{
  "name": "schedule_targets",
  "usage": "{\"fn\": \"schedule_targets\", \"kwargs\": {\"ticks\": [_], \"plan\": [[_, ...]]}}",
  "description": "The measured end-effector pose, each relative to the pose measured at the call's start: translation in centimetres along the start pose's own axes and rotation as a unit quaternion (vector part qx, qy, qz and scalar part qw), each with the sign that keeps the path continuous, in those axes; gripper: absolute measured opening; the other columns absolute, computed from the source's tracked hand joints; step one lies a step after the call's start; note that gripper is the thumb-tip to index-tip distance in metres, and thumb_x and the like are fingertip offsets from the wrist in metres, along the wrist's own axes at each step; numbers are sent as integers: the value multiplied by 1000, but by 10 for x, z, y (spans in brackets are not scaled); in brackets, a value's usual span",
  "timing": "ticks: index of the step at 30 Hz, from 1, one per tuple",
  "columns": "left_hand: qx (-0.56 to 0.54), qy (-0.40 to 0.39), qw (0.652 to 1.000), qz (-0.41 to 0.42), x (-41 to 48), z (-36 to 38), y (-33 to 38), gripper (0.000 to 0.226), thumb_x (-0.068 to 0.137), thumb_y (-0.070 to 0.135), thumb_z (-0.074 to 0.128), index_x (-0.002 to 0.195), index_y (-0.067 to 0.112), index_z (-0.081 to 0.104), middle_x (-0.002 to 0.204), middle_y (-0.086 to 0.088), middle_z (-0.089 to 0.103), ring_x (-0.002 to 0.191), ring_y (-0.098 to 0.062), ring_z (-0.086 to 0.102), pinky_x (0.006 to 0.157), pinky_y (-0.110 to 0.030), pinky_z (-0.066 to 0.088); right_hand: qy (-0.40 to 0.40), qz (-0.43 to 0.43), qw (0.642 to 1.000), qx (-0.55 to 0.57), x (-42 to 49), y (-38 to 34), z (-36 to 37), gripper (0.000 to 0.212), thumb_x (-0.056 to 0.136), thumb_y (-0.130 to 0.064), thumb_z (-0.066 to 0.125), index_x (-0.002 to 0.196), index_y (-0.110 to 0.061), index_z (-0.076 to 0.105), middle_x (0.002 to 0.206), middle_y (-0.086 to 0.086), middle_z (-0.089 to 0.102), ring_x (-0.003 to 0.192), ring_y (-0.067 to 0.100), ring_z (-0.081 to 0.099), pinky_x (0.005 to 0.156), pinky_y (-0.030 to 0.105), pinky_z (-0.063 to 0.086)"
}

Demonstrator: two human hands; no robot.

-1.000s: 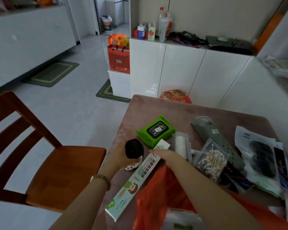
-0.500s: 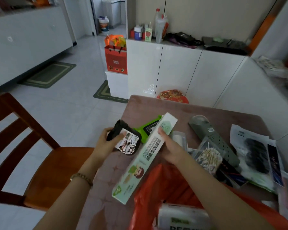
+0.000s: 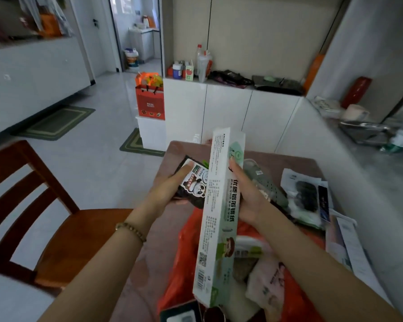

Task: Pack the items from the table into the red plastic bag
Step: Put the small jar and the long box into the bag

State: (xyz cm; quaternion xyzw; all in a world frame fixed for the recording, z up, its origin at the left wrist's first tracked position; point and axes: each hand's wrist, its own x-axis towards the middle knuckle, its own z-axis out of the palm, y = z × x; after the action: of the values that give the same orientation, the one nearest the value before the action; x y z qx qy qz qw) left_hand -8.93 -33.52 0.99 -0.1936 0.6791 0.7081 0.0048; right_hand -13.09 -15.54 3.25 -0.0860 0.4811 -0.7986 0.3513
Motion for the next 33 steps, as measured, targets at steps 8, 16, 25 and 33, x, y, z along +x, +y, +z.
{"fn": "schedule_targets", "kwargs": {"ticks": [8,16,25,33], "plan": [[-14,-41,998,-50,-90,74,-48,56,84,58,54,114,11,60,94,-9,71,75,-20,68,64,-32,60,79,40,996,-21,-96,52,-36,31,74,-35,60,93,-11,67,70,10,71,56,20,66,54,31,57],[48,-44,998,-8,-127,60,-98,39,99,49,22,97,31,57,99,11,62,104,-13,58,88,-27,42,94,-3,995,38,-157,90,-55,44,59,-37,82,89,-7,70,63,10,70,49,20,66,45,27,55],[178,39,983,-19,-149,5,-176,28,94,30,52,92,6,66,88,-9,72,64,-5,65,69,-27,48,201,86,976,10,-148,137,-51,24,87,-28,59,97,-7,65,70,13,70,56,24,66,55,34,57],[33,6,999,33,-150,1,-142,37,101,27,32,100,-1,56,41,14,39,39,1,38,41,-11,32,215,134,965,-63,-140,151,-38,39,87,-33,62,115,-6,61,91,13,68,80,26,65,83,41,50]]}}
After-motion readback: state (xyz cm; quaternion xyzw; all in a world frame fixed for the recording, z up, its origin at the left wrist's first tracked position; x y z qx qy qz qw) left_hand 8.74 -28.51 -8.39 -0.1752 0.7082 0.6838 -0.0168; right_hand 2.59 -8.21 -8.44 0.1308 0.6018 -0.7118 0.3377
